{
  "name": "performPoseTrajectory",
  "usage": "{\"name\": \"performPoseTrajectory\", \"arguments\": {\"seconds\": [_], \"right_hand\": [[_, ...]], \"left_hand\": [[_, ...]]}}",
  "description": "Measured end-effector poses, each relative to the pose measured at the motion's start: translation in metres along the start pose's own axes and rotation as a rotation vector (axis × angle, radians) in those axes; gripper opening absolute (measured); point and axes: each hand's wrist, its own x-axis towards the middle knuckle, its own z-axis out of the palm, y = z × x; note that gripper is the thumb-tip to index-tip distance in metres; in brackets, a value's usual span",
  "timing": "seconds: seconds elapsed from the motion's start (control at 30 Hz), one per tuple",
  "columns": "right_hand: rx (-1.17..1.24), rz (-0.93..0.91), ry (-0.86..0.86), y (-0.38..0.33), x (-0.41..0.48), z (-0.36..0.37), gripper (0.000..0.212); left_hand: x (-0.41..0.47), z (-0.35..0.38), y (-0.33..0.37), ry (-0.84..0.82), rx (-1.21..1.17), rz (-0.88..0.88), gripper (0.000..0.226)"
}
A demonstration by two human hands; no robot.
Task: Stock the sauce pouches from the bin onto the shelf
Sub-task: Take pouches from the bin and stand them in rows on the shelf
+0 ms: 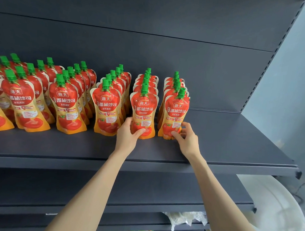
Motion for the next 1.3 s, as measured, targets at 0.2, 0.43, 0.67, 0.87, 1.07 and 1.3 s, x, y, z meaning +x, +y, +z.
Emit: {"name": "performPoseTrajectory", "arguments": {"seconds": [0.2, 0.43, 0.67, 0.87, 1.07, 1.3], "right_hand": [[-0.027, 0.008, 0.031, 0.001, 0.001, 0.003, 0.045], [-0.007, 0.022, 0.059, -0.002, -0.004, 0.002, 0.049], [0.013, -0.096, 0.268, -0.011, -0.028, 0.003, 0.034], [0.072, -0.183, 0.106, -0.035, -0.053, 0.04, 0.026], [-0.019, -0.198, 0.221, -0.069, -0.051, 0.081, 0.067], [-0.045, -0.064, 0.319, -0.083, -0.041, 0.111, 0.086]], "left_hand": [[-0.001, 0.001, 0.003, 0.0, 0.021, -0.003, 0.051], [-0.004, 0.004, 0.005, 0.016, 0.087, -0.009, 0.053], [-0.02, -0.01, -0.006, 0.137, 0.164, 0.013, 0.054], [-0.03, -0.05, -0.019, 0.418, 0.148, 0.023, 0.04], [-0.013, -0.076, -0.031, 0.404, 0.176, -0.017, 0.064], [0.014, -0.091, -0.042, 0.161, 0.072, 0.038, 0.069]]}}
